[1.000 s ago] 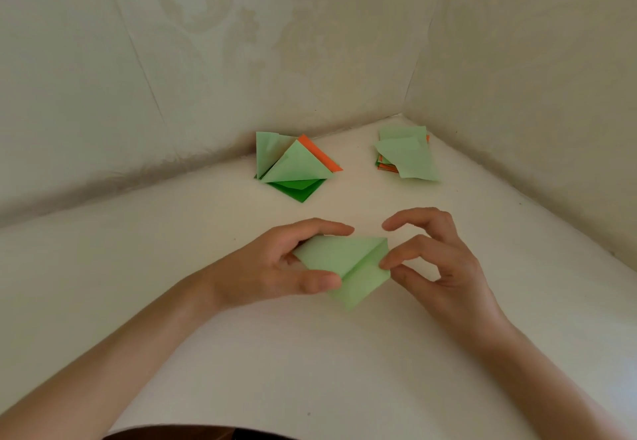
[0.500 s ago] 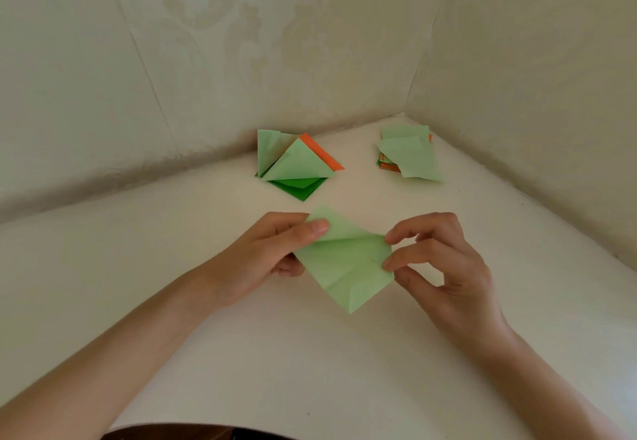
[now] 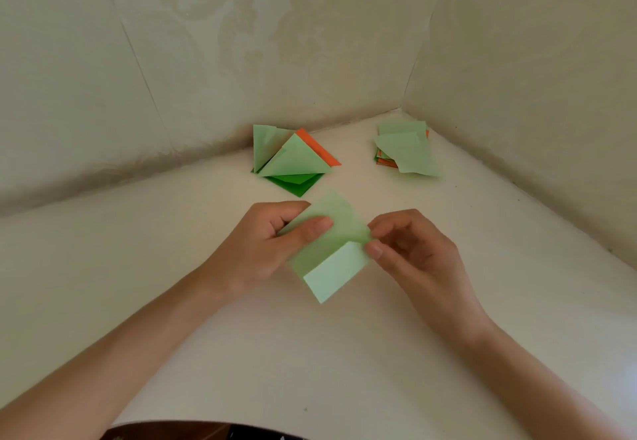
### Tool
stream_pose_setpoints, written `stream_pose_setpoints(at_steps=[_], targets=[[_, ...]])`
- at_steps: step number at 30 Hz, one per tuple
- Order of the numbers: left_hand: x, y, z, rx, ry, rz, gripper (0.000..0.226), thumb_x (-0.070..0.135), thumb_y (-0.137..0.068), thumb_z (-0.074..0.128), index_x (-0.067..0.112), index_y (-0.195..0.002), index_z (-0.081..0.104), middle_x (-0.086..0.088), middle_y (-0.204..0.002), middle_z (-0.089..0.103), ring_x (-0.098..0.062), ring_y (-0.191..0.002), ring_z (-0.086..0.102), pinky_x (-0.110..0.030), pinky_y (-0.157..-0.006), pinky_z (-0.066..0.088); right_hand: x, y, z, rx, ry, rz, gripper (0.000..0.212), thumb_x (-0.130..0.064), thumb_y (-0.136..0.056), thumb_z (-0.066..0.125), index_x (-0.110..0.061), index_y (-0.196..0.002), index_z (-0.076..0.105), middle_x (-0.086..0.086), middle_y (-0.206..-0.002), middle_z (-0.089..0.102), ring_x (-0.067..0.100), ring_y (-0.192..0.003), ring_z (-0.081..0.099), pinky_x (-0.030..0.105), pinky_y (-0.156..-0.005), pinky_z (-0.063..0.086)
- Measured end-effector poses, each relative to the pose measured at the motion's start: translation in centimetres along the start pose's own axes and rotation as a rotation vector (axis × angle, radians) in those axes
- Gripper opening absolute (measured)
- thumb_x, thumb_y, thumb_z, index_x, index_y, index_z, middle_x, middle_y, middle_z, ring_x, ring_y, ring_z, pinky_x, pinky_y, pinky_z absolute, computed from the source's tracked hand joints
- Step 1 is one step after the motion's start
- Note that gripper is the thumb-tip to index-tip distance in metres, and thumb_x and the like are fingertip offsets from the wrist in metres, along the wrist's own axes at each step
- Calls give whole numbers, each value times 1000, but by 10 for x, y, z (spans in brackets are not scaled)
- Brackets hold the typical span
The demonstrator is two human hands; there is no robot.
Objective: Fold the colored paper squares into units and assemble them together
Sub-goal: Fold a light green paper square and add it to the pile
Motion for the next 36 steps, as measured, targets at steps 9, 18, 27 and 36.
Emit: stream_pose_setpoints(at_steps=[9,18,27,36], targets=[[-2,1,6,-70,87,-60,48,39,-85,59,-7,-95,60,-30,-86,59,-24,-74,55,-34,-65,42,-1,5,5,-20,-71,94,20,-1,-93,51,-19,-100,50,-2,-65,60,14,-59,55,22,-61,46],[-5,2,10,-175,161,-195,41,8,-65,76,14,-105,65,-8,-97,70,-14,-83,66,-30,-65,56,1,2,3,3,-103,109,16,-1,-95,49,-16,-98,54,0,-61,58,12,-56,53,20,-58,44],[-7,4,3,-334,361,-163,23,23,-71,68,22,-93,74,2,-95,68,-9,-82,62,-23,-65,52,10,-2,-6,-67,-511,246,23,-5,-82,44,-2,-87,67,12,-72,63,21,-67,61,24,-62,49],[-13,-1,7,-63,48,-121,14,13,-73,76,17,-82,66,5,-78,70,-8,-68,62,-23,-58,51,5,4,-3,21,220,85,21,-7,-89,61,-26,-95,56,-9,-74,62,6,-72,54,13,-69,39]])
Point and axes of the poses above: each hand's wrist, its own y-axis away from the middle knuckle, its own z-axis out of the palm, x = y × z, the point moved 3 cm from there along -y, towards the middle knuckle
